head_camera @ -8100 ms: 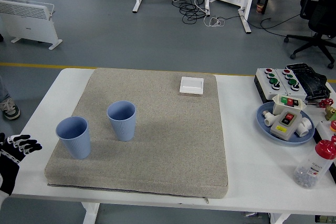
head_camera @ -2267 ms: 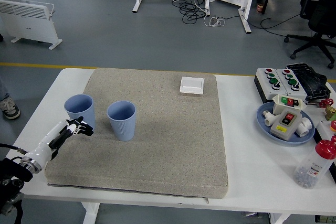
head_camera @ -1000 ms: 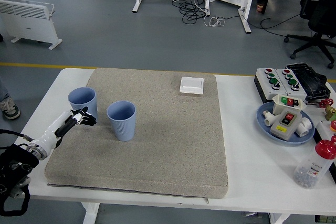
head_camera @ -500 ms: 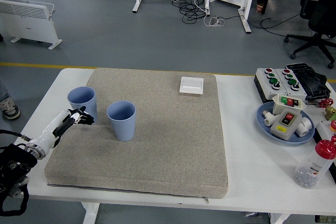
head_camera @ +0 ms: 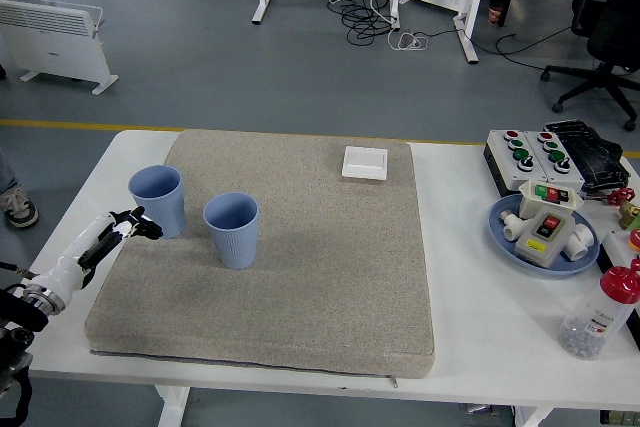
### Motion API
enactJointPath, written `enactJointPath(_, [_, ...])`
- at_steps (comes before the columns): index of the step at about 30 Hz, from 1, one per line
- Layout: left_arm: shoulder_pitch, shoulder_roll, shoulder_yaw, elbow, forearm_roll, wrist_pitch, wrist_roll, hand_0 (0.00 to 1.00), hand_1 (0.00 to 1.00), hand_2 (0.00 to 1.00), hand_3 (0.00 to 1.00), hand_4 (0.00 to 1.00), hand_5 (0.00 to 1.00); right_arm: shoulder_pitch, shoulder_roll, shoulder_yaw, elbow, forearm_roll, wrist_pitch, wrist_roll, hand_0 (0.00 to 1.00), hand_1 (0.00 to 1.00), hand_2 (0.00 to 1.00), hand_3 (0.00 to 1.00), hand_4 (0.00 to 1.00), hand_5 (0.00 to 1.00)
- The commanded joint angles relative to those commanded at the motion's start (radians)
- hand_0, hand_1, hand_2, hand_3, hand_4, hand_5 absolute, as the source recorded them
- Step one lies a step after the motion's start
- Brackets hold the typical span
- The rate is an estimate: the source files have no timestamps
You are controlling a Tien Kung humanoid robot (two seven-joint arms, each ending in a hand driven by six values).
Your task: Push cup pick cup insert cup
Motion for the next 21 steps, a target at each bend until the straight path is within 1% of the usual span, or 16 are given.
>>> enactJointPath(3, [0.073,0.028,-0.094,-0.108,0.029,0.01,0.001,0.577,0.551,0.546,0.499,0.551,0.998,0.001,-0.001,0.003,0.0,-0.001,0.0,0.001,0.724,0.648,0.649,0.578,0.127,0.475])
enactJointPath(4, [0.082,0.03,-0.11,-0.132,0.032,0.011,0.001,0.443,0.523,0.53,0.495,0.547,0.998,0.001,-0.001,0.004,0.0,-0.001,0.0,0.001,0.724,0.648,0.649,0.577,0.126,0.475])
enactJointPath(7, [0.151,0.065,-0.197,-0.255,0.051,0.017,0.005,0.443,0.523,0.53,0.495,0.547,0.998,0.001,-0.003,0.007,0.0,-0.003,-0.001,0.001,0.724,0.648,0.649,0.577,0.126,0.475])
enactJointPath(8, [0.16,0.07,-0.211,-0.285,0.054,0.017,0.006,0.443,0.523,0.53,0.495,0.547,0.998,0.0,-0.003,0.008,0.0,-0.003,-0.001,0.001,0.724,0.648,0.649,0.577,0.126,0.475])
enactJointPath(9, [0.177,0.082,-0.237,-0.33,0.061,0.018,0.011,0.443,0.523,0.53,0.495,0.547,0.998,0.0,-0.004,0.009,0.0,-0.002,-0.001,0.002,0.724,0.648,0.649,0.577,0.126,0.475])
enactJointPath(10, [0.189,0.093,-0.258,-0.366,0.071,0.018,0.017,0.408,0.514,0.526,0.495,0.552,0.998,-0.001,-0.004,0.009,0.0,-0.002,-0.001,0.002,0.724,0.648,0.65,0.578,0.126,0.475])
enactJointPath(11, [0.2,0.112,-0.283,-0.405,0.086,0.016,0.028,0.408,0.514,0.526,0.495,0.552,0.998,-0.001,-0.005,0.01,0.0,-0.002,-0.001,0.002,0.724,0.648,0.65,0.578,0.126,0.475])
enactJointPath(13, [0.205,0.122,-0.301,-0.476,0.094,0.015,0.034,0.408,0.514,0.526,0.495,0.552,0.998,-0.002,-0.005,0.01,0.0,-0.002,-0.001,0.002,0.724,0.648,0.65,0.578,0.126,0.475])
enactJointPath(15, [0.187,0.172,-0.337,-0.559,0.127,0.009,0.085,0.408,0.514,0.526,0.495,0.552,0.998,-0.005,-0.006,0.013,0.0,-0.003,-0.002,0.002,0.724,0.648,0.65,0.578,0.126,0.475])
enactJointPath(16, [0.176,0.188,-0.343,-0.598,0.139,0.005,0.104,0.56,0.612,0.608,0.566,0.777,0.867,-0.006,-0.007,0.013,0.0,-0.003,-0.002,0.001,0.724,0.648,0.65,0.577,0.126,0.475])
enactJointPath(18, [0.132,0.233,-0.341,-0.682,0.18,-0.014,0.185,0.56,0.612,0.608,0.566,0.777,0.867,-0.008,-0.007,0.013,0.0,-0.003,-0.003,0.0,0.724,0.648,0.65,0.577,0.126,0.475])
enactJointPath(19, [0.113,0.249,-0.337,-0.714,0.197,-0.018,0.214,0.56,0.612,0.608,0.566,0.777,0.867,-0.008,-0.008,0.013,0.0,-0.003,-0.003,0.0,0.724,0.648,0.65,0.577,0.126,0.475])
enactJointPath(20, [0.105,0.256,-0.335,-0.738,0.204,-0.021,0.234,0.56,0.612,0.608,0.566,0.777,0.867,-0.009,-0.008,0.013,0.0,-0.003,-0.003,0.0,0.724,0.648,0.65,0.577,0.126,0.475])
enactJointPath(21, [0.102,0.258,-0.335,-0.746,0.207,-0.021,0.241,0.56,0.612,0.608,0.566,0.777,0.867,-0.009,-0.008,0.013,0.0,-0.003,-0.003,0.0,0.724,0.648,0.65,0.577,0.126,0.475])
